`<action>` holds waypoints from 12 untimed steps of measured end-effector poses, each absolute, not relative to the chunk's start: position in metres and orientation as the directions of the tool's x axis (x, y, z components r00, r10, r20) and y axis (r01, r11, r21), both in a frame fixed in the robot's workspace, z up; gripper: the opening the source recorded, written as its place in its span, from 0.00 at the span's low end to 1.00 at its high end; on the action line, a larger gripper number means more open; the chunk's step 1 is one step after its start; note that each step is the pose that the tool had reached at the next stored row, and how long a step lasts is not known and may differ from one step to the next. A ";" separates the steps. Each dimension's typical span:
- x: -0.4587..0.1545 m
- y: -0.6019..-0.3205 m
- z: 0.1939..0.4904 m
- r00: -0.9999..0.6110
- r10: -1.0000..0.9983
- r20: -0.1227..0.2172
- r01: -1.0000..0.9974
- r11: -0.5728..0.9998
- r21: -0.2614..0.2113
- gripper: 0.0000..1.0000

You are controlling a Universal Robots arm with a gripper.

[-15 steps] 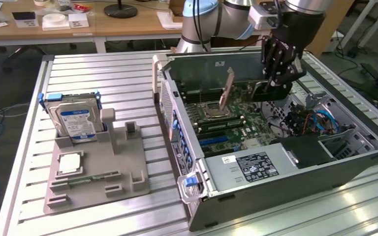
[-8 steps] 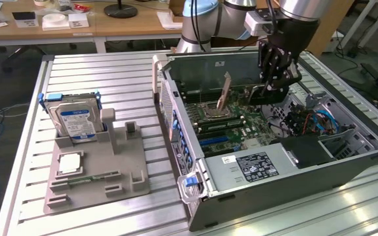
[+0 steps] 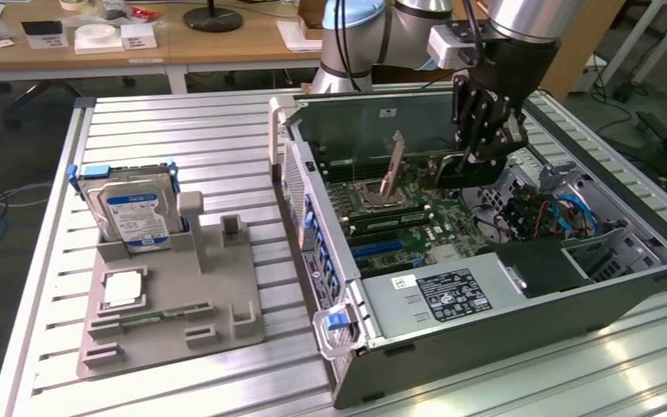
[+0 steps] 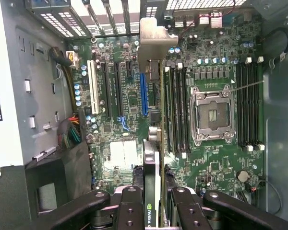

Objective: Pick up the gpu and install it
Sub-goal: 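Insert the gpu into the slot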

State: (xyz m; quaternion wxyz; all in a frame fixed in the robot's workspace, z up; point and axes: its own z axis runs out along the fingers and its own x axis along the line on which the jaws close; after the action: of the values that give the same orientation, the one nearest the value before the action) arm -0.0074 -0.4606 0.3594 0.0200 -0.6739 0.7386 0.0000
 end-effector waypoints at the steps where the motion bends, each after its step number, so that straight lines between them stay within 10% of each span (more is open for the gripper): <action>1: -0.007 -0.461 0.359 -0.091 -0.995 -0.030 -0.995 0.092 -0.027 0.27; 12: -0.009 -0.461 0.345 -0.091 -0.995 -0.029 -0.995 0.092 -0.027 0.27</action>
State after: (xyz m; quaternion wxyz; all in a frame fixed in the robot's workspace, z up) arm -0.0091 -0.4606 0.3450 0.0200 -0.6739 0.7386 0.0000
